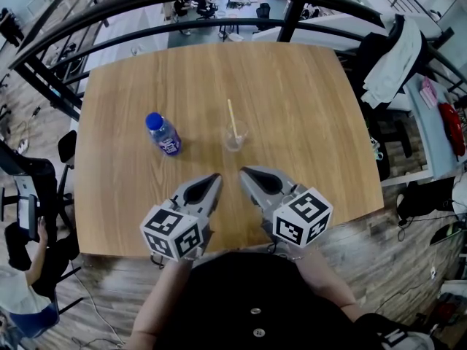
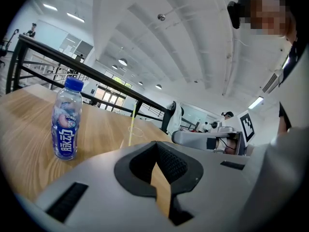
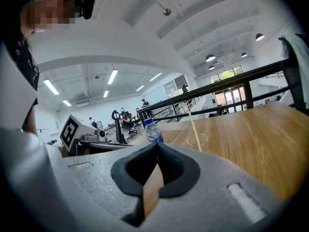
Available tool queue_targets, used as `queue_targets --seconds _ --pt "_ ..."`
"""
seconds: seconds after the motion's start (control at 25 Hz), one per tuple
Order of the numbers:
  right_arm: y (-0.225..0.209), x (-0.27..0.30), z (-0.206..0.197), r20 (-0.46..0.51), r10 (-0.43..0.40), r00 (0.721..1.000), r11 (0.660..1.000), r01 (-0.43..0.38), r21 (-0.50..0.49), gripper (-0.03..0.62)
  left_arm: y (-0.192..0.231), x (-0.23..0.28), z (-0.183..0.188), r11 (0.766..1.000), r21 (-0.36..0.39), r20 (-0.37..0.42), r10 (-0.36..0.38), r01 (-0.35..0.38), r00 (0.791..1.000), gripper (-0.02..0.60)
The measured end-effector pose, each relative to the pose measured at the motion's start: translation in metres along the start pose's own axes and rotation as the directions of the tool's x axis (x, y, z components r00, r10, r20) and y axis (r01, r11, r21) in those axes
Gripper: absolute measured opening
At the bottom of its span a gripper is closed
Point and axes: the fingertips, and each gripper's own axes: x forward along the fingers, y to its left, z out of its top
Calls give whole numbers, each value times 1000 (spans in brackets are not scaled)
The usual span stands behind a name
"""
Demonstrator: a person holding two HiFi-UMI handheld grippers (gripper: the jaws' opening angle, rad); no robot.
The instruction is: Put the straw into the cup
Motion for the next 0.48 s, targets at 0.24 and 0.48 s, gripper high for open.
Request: queue_targets --seconds 0.24,0.48 --pt "0 1 -2 -2 -2 1000 1000 2 2 -2 2 -1 -1 1000 -3 -1 2 -2 1000 17" --pt "4 4 -2 -5 8 1000 1000 -8 2 -3 1 -1 -1 1000 -8 -8 -7 7 1000 17"
